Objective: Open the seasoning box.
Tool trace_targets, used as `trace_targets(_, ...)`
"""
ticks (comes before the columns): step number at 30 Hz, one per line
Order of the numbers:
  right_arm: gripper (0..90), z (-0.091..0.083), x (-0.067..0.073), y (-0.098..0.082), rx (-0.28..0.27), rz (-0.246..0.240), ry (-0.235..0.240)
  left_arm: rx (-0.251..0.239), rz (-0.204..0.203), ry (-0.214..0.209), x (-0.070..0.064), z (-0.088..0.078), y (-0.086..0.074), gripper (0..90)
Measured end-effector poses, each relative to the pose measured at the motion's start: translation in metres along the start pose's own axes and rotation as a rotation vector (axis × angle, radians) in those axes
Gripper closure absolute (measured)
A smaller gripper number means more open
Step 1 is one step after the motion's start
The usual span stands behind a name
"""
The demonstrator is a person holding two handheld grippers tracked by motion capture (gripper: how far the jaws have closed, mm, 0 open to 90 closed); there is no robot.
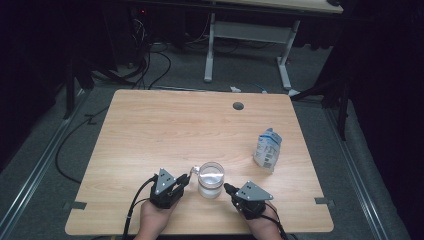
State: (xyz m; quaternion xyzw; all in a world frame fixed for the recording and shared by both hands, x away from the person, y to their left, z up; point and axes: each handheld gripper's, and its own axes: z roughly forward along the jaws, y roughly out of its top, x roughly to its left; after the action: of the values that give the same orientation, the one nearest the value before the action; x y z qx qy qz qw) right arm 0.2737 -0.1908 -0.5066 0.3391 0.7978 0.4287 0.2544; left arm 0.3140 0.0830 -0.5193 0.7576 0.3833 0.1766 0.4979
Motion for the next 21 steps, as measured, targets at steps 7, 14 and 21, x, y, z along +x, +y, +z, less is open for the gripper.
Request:
trace_targets(7, 89.9, 0.000, 0.000, 0.000, -0.003, 0.002, 0.002, -0.004, 0.011, 0.021, -0.002, 0.007, 0.002, 85.3)
trace_targets(14, 89.8, -0.001, -0.001, 0.000, -0.006, 0.003, -0.002, -0.008, 0.005, 0.032, 0.002, 0.020, 0.008, 86.1)
trace_targets(21, 89.8, -0.002, -0.004, -0.001, -0.007, 0.011, -0.008, -0.005, 0.023, 0.017, 0.008, 0.044, 0.021, 86.2)
